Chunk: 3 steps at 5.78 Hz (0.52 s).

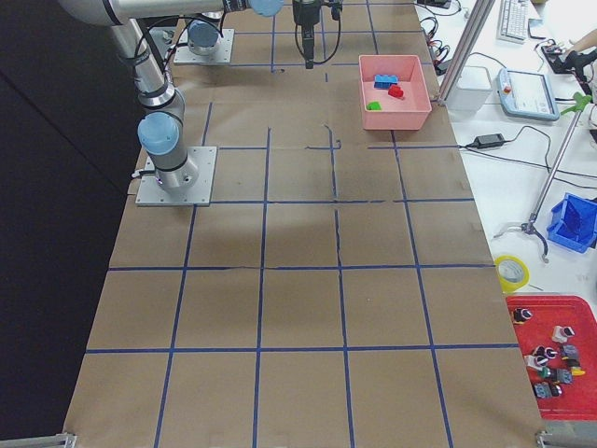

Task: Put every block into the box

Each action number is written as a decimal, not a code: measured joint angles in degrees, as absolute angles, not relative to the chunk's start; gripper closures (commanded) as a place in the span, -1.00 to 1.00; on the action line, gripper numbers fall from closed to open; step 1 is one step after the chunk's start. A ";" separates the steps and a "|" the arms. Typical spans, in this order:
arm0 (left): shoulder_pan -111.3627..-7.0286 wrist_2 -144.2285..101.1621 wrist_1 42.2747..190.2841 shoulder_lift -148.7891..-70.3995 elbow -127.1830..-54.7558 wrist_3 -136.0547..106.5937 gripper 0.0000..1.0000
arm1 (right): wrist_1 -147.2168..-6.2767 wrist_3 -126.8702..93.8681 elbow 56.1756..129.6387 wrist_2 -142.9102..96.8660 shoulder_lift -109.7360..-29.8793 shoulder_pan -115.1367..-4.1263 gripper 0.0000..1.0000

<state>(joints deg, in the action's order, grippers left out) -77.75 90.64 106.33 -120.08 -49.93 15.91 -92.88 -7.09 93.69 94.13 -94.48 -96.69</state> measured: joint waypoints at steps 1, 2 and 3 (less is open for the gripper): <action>-82.81 87.77 106.04 -120.74 -49.06 6.71 0.95 | -92.87 -7.22 93.99 94.08 -94.43 -96.66 -1.00; -87.91 85.46 104.11 -121.80 -48.76 -1.80 0.95 | -92.83 -7.36 94.18 94.07 -94.40 -96.66 -1.00; -92.26 83.63 100.98 -123.47 -48.56 -8.43 0.96 | -92.82 -7.46 94.26 94.09 -94.40 -96.67 -1.00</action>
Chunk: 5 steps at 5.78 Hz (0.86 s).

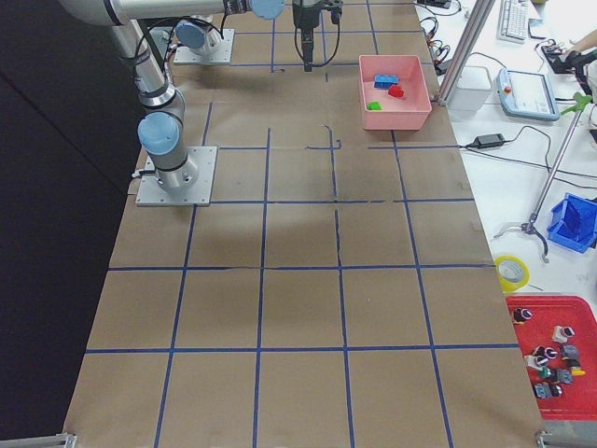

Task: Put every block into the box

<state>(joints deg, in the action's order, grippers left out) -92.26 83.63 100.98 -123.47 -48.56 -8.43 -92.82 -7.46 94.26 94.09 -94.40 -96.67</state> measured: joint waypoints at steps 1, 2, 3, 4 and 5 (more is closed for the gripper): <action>-95.29 81.70 96.55 -126.20 -48.28 -13.42 0.96 | -92.81 -7.53 94.29 94.06 -94.36 -96.68 -1.00; -97.16 80.80 91.54 -129.89 -48.06 -16.06 0.96 | -92.81 -7.53 94.38 94.05 -94.35 -96.68 -1.00; -98.18 80.75 86.88 -133.85 -48.07 -17.00 0.96 | -92.86 -7.47 94.47 94.04 -94.35 -96.68 -1.00; -98.48 81.01 83.42 -136.98 -48.12 -17.24 0.95 | -93.00 -7.33 94.53 94.04 -94.32 -96.68 -1.00; -98.54 81.29 81.16 -138.68 -48.51 -17.29 0.40 | -93.14 -7.16 94.56 94.01 -94.16 -96.68 -1.00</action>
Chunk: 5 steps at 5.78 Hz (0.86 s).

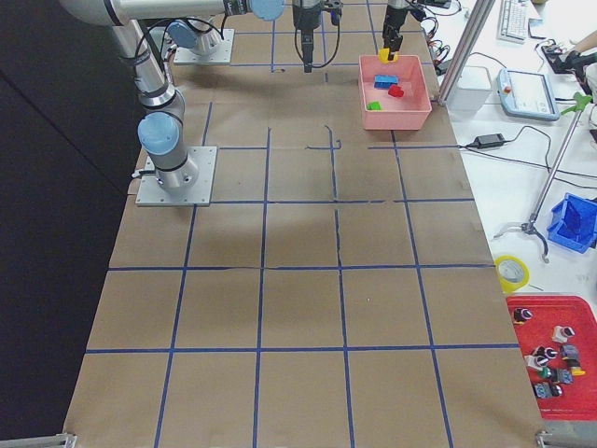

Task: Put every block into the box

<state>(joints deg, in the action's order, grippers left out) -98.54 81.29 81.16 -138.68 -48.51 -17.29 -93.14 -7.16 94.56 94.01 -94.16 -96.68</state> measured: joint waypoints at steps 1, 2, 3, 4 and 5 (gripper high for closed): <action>-98.65 82.01 79.78 -139.41 -49.21 -17.34 -0.97 | -93.19 -7.07 94.56 93.98 -94.00 -96.68 -1.00; -98.77 82.68 79.26 -139.56 -49.68 -17.44 -0.99 | -93.18 -6.99 94.57 93.96 -93.94 -96.68 -1.00; -98.83 82.90 79.11 -139.11 -49.72 -17.50 -0.99 | -93.17 -6.90 94.57 93.96 -93.90 -96.68 -1.00; -98.86 82.92 79.44 -137.58 -49.82 -17.45 -0.99 | -93.14 -6.87 94.60 94.01 -93.90 -96.68 -1.00; -98.61 82.90 81.55 -134.08 -50.45 -16.86 -0.99 | -93.10 -6.88 94.67 94.09 -93.93 -96.68 -1.00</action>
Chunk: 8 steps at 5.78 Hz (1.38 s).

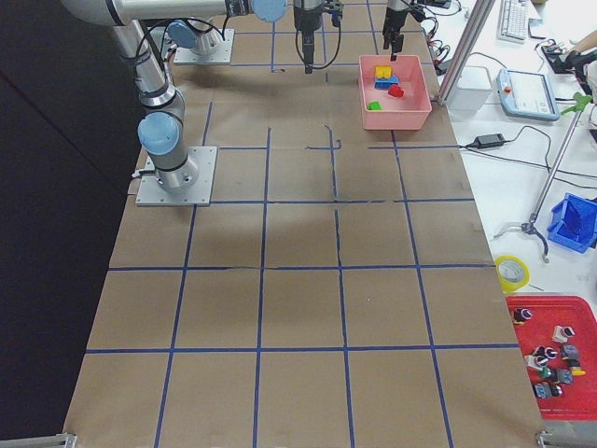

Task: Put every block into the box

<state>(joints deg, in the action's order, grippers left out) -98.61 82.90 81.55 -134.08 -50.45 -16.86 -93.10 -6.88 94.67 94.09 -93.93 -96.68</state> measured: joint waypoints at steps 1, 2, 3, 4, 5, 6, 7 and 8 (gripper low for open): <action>-97.67 83.41 85.23 -129.49 -51.93 -14.51 -0.99 | -93.16 -6.90 94.95 94.15 -94.05 -96.68 -1.00; -95.94 85.34 89.04 -123.92 -55.22 -9.63 -0.99 | -93.48 -6.84 95.37 94.23 -94.16 -96.68 -1.00; -94.03 88.01 91.37 -117.39 -60.88 -4.14 -0.99 | -93.80 -6.87 95.63 94.18 -94.16 -96.71 -1.00; -92.17 89.88 91.87 -109.69 -69.10 0.20 -0.99 | -93.91 -7.13 95.75 93.95 -94.21 -96.74 -1.00; -90.71 90.52 91.50 -102.73 -76.73 2.40 -0.99 | -93.83 -7.44 95.82 93.78 -94.30 -96.76 -0.99; -90.02 90.74 91.15 -97.74 -81.59 3.17 -0.99 | -93.57 -7.59 95.86 93.69 -94.36 -96.76 -0.99; -89.86 90.76 91.05 -94.81 -83.87 3.42 -0.99 | -93.25 -7.63 95.91 93.45 -94.38 -96.84 -0.99; -89.84 90.67 91.04 -93.40 -84.61 3.49 -0.99 | -93.01 -7.64 96.05 92.50 -94.39 -96.96 -0.99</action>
